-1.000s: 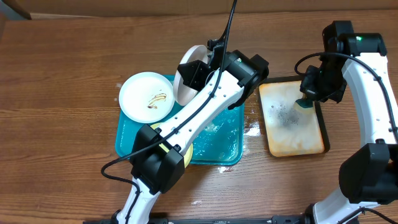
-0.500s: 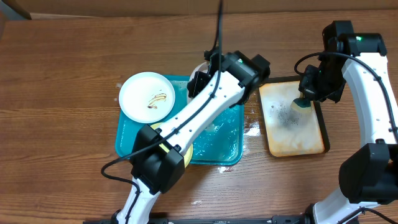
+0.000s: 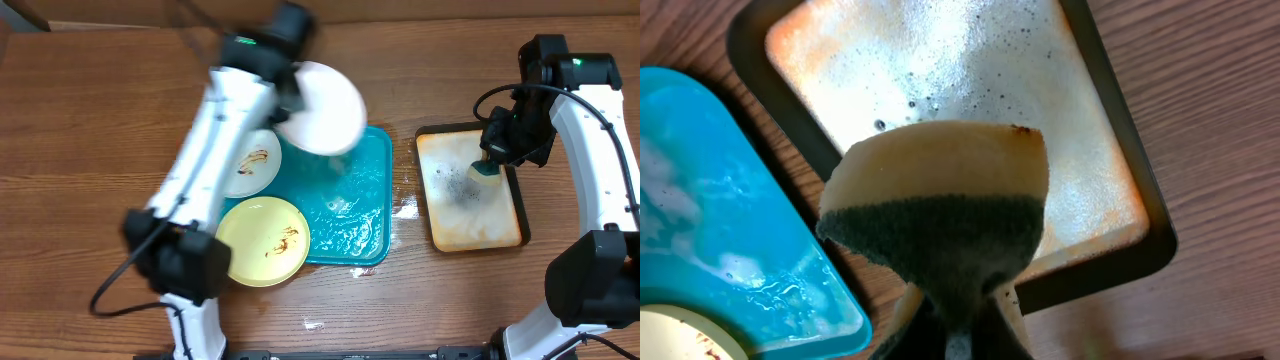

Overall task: Clean dirty plates on tray and stack at the side
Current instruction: 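Carry the pink plate left and set it on the table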

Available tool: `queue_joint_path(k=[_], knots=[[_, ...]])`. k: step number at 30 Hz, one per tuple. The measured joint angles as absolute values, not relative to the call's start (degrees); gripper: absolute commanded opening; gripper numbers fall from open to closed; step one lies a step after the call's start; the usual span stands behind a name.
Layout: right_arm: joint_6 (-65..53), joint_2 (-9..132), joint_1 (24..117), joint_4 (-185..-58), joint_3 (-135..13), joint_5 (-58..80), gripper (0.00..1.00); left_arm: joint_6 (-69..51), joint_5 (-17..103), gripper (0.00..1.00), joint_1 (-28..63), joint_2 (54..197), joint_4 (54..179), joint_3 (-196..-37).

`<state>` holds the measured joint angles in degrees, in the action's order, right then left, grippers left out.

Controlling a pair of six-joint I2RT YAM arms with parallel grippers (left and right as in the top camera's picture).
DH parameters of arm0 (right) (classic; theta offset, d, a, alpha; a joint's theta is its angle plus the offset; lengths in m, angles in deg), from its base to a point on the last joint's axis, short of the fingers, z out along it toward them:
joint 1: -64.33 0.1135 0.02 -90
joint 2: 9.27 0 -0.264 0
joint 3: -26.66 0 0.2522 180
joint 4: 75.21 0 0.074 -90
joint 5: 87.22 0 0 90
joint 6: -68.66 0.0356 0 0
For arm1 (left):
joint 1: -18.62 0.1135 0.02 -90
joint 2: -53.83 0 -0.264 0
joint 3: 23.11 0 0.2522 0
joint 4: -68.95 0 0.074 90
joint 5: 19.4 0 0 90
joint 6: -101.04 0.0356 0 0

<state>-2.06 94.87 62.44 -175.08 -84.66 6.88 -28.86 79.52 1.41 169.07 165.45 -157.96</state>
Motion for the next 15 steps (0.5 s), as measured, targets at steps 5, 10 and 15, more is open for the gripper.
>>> queue_joint_path(k=[5, 10, 15], knots=[[-2.06, 94.87, 62.44, -175.82, -84.66, 6.85, 0.04, -26.61, 76.29, 0.04, 14.37, 168.17, 167.68, -157.96], [-2.08, 94.87, 62.44, -176.67, -84.66, 6.85, 0.04, -24.20, 74.56, 0.05, 26.85, 168.17, 167.50, -157.92], [-2.10, 94.87, 62.44, -176.87, -84.66, 6.88, 0.04, -21.73, 70.78, 0.04, 40.51, 168.17, 164.11, -155.39]])
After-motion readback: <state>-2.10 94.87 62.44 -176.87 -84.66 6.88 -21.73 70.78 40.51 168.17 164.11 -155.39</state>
